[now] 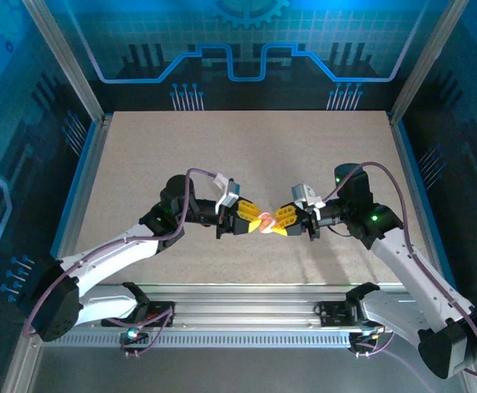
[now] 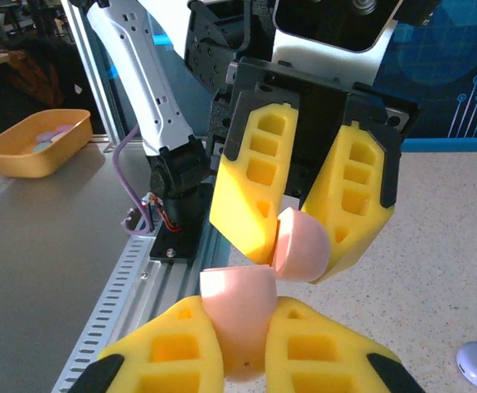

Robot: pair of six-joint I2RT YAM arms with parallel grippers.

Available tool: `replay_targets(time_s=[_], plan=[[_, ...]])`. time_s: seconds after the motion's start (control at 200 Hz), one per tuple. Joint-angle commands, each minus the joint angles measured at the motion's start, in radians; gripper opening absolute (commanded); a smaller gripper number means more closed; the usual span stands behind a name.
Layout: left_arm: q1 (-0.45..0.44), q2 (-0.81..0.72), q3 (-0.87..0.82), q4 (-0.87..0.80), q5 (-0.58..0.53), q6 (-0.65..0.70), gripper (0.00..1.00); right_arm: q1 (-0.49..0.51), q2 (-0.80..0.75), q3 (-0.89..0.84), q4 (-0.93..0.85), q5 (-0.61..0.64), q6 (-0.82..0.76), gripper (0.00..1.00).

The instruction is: Insert wireless bluetooth earbuds into charging case

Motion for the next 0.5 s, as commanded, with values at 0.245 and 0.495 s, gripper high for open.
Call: replay_targets(time_s=[0.245, 0.495], plan=[[-0.01, -0.05, 0.086, -0.243, -0.019, 0.154, 0.12, 0.014, 0.006, 0.038, -0.044, 0.07, -0.014, 0.21], [-0.01, -0.103, 0.17, -0.61, -0.142, 0.401, 0.1, 0.006, -0.008, 0.092, -0.227, 0.196, -0.061, 0.46]])
